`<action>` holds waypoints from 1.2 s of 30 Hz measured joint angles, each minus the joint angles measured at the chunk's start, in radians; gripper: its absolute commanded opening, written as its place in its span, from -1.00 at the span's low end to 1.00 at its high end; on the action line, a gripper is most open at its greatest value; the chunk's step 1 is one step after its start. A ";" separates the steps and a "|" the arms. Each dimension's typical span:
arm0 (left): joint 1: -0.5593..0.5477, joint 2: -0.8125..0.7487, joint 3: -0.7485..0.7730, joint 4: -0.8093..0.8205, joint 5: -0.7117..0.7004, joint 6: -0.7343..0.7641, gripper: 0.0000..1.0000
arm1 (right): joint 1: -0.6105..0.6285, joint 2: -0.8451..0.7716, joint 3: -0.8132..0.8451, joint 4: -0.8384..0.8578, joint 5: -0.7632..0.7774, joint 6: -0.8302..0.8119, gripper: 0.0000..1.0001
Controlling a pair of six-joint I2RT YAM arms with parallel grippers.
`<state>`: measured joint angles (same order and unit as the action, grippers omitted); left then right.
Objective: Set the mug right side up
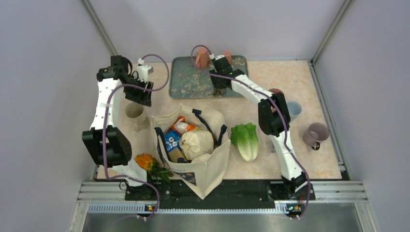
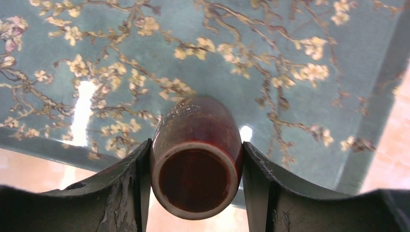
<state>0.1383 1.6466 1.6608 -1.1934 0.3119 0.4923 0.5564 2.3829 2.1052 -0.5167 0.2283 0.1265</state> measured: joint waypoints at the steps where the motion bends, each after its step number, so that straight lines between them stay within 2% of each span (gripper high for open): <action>1: -0.002 0.000 0.004 0.000 0.006 -0.002 0.24 | -0.008 -0.013 -0.015 0.007 -0.005 0.005 -1.00; 7: -0.011 0.000 0.027 0.007 0.043 -0.029 0.23 | -0.084 -0.162 -0.162 0.050 -0.050 0.057 -1.00; 13: -0.016 -0.002 0.047 0.028 0.078 -0.062 0.21 | -0.151 -0.270 -0.235 0.117 -0.085 0.105 -1.00; 21: -0.054 -0.002 0.138 0.092 0.169 -0.166 0.22 | -0.167 -0.428 -0.386 0.216 -0.193 0.168 -1.00; 27: -0.156 -0.002 0.204 0.216 0.268 -0.352 0.28 | -0.167 -0.653 -0.576 0.358 -0.333 0.195 -1.00; 36: -0.319 0.001 0.206 0.510 0.472 -0.854 0.31 | -0.167 -0.956 -0.798 0.581 -0.532 0.219 -1.00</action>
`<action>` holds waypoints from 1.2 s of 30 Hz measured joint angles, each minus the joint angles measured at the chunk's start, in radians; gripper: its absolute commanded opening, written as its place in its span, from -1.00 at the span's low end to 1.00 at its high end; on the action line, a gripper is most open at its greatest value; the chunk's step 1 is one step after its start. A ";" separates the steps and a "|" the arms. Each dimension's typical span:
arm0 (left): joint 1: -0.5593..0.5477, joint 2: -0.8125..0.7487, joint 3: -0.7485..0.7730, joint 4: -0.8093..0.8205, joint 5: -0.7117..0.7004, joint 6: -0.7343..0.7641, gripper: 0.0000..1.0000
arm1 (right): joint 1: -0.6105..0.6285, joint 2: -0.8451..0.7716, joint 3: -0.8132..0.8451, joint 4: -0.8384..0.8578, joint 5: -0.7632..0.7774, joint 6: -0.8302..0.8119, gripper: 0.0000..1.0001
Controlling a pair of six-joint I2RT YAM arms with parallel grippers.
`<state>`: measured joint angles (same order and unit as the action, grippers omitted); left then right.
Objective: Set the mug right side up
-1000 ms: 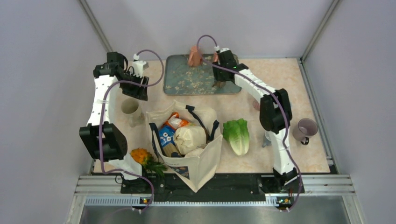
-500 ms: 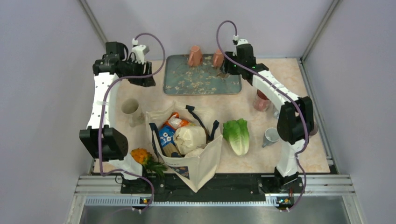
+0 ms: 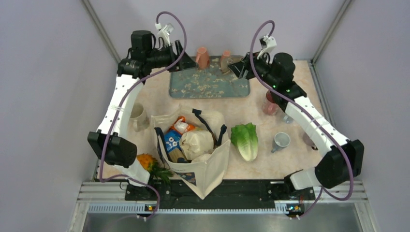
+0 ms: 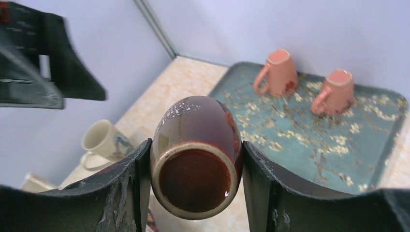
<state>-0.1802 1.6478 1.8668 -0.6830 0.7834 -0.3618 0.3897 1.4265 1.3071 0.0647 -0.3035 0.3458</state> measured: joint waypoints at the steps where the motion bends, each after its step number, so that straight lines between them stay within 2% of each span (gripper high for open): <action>1: -0.014 0.003 0.000 0.043 0.021 -0.069 0.31 | 0.000 -0.023 -0.014 0.019 -0.015 0.007 -1.00; 5: -0.081 0.031 -0.001 0.203 0.091 -0.308 0.30 | 0.000 -0.086 -0.045 0.083 -0.071 0.042 -1.00; 9: -0.132 0.057 -0.009 0.301 0.127 -0.456 0.30 | 0.000 -0.117 -0.066 0.134 -0.099 0.072 -1.00; 14: -0.163 0.063 -0.029 0.372 0.145 -0.567 0.26 | 0.006 -0.124 -0.083 0.158 -0.116 0.101 -1.00; 20: -0.200 0.077 -0.030 0.453 0.153 -0.638 0.08 | 0.023 -0.124 -0.085 0.169 -0.129 0.119 -1.00; 23: -0.225 0.086 -0.032 0.468 0.155 -0.657 -0.11 | 0.025 -0.124 -0.090 0.193 -0.139 0.132 -1.00; 25: -0.229 0.092 -0.035 0.492 0.156 -0.674 -0.34 | 0.022 -0.126 -0.096 0.201 -0.149 0.147 -1.00; 27: -0.224 0.096 -0.035 0.512 0.161 -0.687 -0.91 | 0.023 -0.126 -0.104 0.216 -0.153 0.164 -1.00; 28: -0.221 0.097 -0.036 0.521 0.167 -0.688 -1.00 | 0.022 -0.127 -0.109 0.222 -0.158 0.181 -1.00; 31: -0.211 0.096 -0.036 0.587 0.216 -0.691 -1.00 | 0.021 -0.129 -0.129 0.248 -0.190 0.243 -1.00; 36: -0.210 0.096 -0.037 0.602 0.244 -0.694 -1.00 | 0.021 -0.132 -0.162 0.303 -0.206 0.264 -1.00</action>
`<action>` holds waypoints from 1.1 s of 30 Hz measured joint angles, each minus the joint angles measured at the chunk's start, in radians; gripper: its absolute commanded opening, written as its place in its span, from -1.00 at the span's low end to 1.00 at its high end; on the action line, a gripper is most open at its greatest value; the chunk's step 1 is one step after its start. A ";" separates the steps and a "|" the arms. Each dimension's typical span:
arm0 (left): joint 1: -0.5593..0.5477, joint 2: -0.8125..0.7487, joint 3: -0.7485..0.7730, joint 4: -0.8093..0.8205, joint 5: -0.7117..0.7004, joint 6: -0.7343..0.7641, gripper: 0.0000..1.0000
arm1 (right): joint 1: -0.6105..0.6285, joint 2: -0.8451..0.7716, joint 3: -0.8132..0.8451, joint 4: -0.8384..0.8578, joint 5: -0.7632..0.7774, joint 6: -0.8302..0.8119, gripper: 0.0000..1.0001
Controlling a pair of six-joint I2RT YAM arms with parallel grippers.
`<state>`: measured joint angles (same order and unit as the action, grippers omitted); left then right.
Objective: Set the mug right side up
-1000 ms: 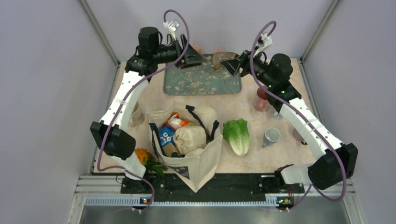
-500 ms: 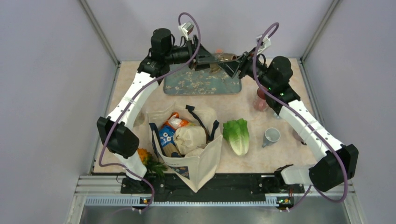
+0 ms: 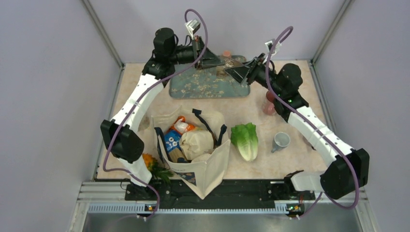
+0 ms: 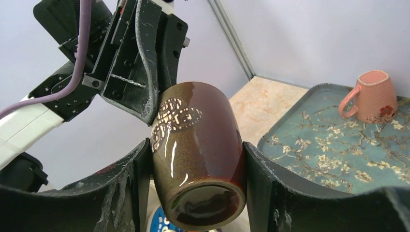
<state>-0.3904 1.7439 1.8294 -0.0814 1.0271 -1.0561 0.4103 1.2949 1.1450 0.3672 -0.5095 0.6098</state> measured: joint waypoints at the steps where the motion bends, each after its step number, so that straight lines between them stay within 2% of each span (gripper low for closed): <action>1: 0.000 0.000 -0.002 0.000 0.002 0.003 -1.00 | 0.000 0.000 -0.009 0.013 -0.002 0.004 -1.00; 3: 0.000 0.000 -0.008 -0.004 0.005 0.013 -1.00 | 0.000 0.003 -0.030 0.044 -0.008 0.014 -0.93; 8: 0.005 0.007 -0.026 -0.075 -0.011 0.104 -1.00 | -0.001 0.032 -0.100 0.130 -0.010 0.034 -0.19; 12: 0.006 0.030 -0.026 -0.190 -0.068 0.255 -1.00 | -0.005 0.077 -0.136 0.140 -0.008 0.028 0.14; 19: 0.013 0.065 -0.117 -0.286 -0.129 0.420 -1.00 | 0.006 0.170 -0.183 0.083 -0.019 -0.018 0.41; 27: 0.016 0.107 -0.188 -0.294 -0.185 0.430 -1.00 | 0.010 0.238 -0.189 -0.019 0.006 -0.123 0.76; 31: 0.035 0.109 -0.196 -0.297 -0.255 0.443 -1.00 | -0.009 0.238 -0.189 -0.081 0.034 -0.180 0.80; 33: 0.045 0.109 -0.198 -0.296 -0.270 0.450 -1.00 | -0.019 0.238 -0.189 -0.111 0.042 -0.199 0.92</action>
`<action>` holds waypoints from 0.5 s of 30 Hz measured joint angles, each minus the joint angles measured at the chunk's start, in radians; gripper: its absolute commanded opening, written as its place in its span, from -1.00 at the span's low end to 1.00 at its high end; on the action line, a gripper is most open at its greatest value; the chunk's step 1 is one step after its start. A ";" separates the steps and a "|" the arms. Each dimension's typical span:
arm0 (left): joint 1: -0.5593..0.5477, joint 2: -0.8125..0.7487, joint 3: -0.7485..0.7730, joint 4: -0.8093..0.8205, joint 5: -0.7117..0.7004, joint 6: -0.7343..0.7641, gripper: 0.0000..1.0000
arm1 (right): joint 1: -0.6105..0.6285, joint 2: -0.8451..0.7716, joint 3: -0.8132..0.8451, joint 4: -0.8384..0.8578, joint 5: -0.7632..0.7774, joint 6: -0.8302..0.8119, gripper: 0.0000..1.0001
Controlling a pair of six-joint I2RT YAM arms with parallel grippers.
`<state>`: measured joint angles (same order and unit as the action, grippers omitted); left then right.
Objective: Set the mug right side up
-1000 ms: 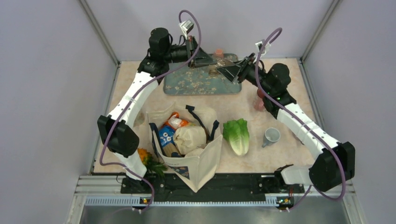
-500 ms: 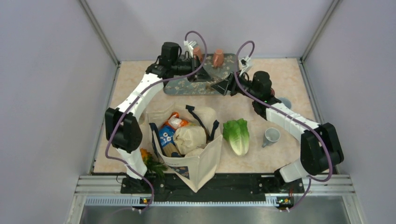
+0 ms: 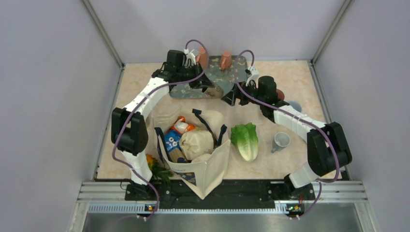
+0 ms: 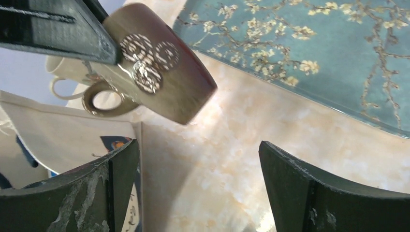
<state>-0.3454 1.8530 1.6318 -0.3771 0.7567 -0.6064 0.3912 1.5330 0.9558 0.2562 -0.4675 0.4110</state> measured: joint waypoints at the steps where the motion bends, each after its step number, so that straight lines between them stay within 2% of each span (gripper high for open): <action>1: 0.004 0.000 -0.001 0.000 -0.008 0.004 -1.00 | -0.003 0.000 0.000 -0.010 0.003 -0.005 0.94; 8: 0.007 0.004 0.001 -0.052 -0.109 0.143 -1.00 | -0.008 -0.006 0.002 -0.124 0.066 -0.043 0.95; 15: -0.003 0.004 0.086 -0.164 -0.241 0.381 -1.00 | -0.008 -0.100 0.062 -0.372 0.251 -0.045 0.98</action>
<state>-0.3481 1.8572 1.7176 -0.5411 0.5156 -0.2256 0.3832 1.4326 1.0180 -0.1154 -0.2165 0.3664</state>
